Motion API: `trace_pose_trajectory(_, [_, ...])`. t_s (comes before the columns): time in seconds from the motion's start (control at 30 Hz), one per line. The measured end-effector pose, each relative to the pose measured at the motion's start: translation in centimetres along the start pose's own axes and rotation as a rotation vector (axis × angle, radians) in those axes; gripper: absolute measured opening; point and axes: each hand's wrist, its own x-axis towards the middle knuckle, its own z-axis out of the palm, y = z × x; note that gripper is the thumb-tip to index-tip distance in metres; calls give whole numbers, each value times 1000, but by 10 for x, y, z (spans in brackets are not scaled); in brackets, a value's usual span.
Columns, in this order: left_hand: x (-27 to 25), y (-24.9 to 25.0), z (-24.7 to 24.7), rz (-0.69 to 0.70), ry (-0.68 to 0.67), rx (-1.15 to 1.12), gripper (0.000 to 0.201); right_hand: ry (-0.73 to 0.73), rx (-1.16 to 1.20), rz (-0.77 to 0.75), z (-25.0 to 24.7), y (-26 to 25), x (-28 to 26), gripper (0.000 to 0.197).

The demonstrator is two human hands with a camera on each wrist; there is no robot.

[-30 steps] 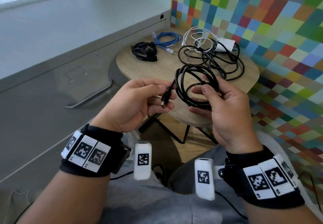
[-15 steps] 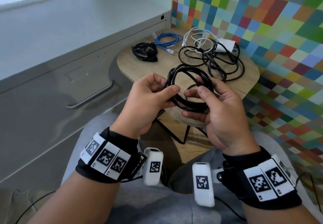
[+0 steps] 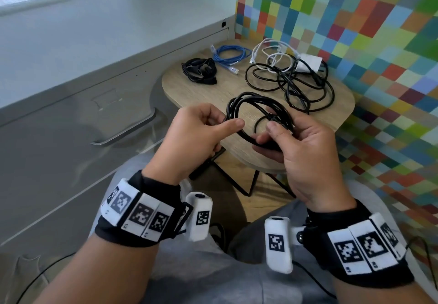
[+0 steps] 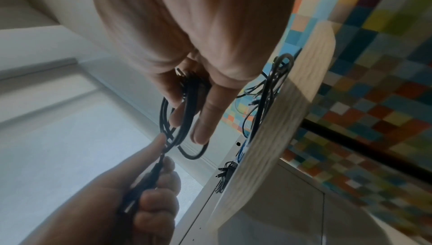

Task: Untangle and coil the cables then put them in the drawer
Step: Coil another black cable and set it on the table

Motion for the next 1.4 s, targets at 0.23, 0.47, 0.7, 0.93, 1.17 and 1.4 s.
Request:
trace_pose_trajectory(0.23, [2, 0, 0, -49, -61, -224, 23, -24, 95, 33, 2, -1, -2, 29])
trace_pose_trajectory(0.47, [2, -3, -11, -7, -200, -282, 10, 20, 394, 219, -2, -10, 2, 23])
trace_pose_trajectory(0.7, [4, -5, -11, 202, 21, 97, 23, -5, 482, 281, -3, -12, 1, 24])
trace_pose_trajectory(0.93, [2, -6, 1, 67, -105, -155, 30, 24, 526, 295, -5, -13, 3, 23])
trace_pose_trajectory(1.17, [1, -7, 14, -3, -115, -327, 26, 56, 408, 237, 0, -7, 3, 24])
trace_pose_trajectory(1.4, [-8, 2, 25, -83, -227, -706, 37, 96, 294, 160, 12, -2, -1, 28])
